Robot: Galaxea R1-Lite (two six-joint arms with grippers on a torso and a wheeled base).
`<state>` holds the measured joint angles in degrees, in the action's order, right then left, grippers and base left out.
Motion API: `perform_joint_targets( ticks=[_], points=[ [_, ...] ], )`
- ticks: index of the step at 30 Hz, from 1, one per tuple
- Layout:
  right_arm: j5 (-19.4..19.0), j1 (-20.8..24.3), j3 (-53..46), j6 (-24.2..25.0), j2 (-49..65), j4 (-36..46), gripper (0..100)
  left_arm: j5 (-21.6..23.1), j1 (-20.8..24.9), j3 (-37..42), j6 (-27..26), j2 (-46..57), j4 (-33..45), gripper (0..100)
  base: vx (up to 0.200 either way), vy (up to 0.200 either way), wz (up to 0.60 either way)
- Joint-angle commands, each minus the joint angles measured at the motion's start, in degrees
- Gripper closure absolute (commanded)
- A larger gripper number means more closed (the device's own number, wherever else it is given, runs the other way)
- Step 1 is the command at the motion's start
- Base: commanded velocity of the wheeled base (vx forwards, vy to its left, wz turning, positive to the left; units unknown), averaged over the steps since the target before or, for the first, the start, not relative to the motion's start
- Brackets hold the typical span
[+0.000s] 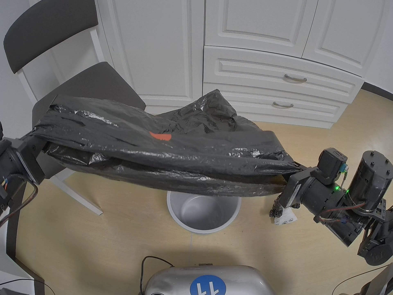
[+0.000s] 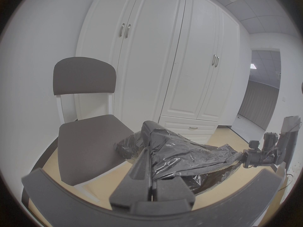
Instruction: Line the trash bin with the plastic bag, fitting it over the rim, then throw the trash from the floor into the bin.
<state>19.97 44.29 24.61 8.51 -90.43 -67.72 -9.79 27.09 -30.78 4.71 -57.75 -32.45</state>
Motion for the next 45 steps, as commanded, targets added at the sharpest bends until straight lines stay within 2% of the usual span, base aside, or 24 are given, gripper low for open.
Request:
perform_joint_targets(
  ticks=[1,5,8,14,21,27,35,41,45],
  points=[
    [0.3,2.0,-0.2,-0.5,4.8,4.4,100,-0.1,3.0,3.3,0.0,2.3,0.4,100,0.0,0.0,0.0],
    [0.3,2.4,-0.4,-2.3,8.3,9.4,100,-0.3,6.8,4.7,-0.1,2.7,0.5,100,0.0,0.0,0.0],
    [0.3,2.4,-0.4,-4.3,14.7,16.7,100,-0.6,11.4,6.6,-1.0,3.5,2.0,100,0.0,0.0,0.0],
    [-0.7,3.7,0.3,-6.6,25.2,30.5,100,0.1,15.2,7.7,-3.8,6.2,8.4,100,0.0,0.0,0.0],
    [-3.7,5.5,-0.3,-6.6,25.7,31.1,100,2.0,16.8,8.2,-3.3,6.3,8.8,100,0.0,0.0,0.0],
    [-10.7,13.9,2.1,-6.0,25.4,30.6,100,6.7,16.8,6.3,-2.9,4.2,6.8,100,0.0,0.0,0.0],
    [-11.3,15.6,1.5,-6.0,25.8,30.5,100,6.9,16.9,4.9,-1.5,-1.1,0.3,100,0.0,0.0,0.0],
    [-11.3,15.5,1.3,-5.7,24.4,30.5,100,7.9,16.9,2.8,-1.5,-3.8,-0.6,100,0.0,0.0,0.0],
    [-11.3,15.4,1.1,-3.1,23.2,30.5,100,9.3,16.9,0.6,-0.4,-5.7,-0.7,100,0.0,0.0,0.0]
  ],
)
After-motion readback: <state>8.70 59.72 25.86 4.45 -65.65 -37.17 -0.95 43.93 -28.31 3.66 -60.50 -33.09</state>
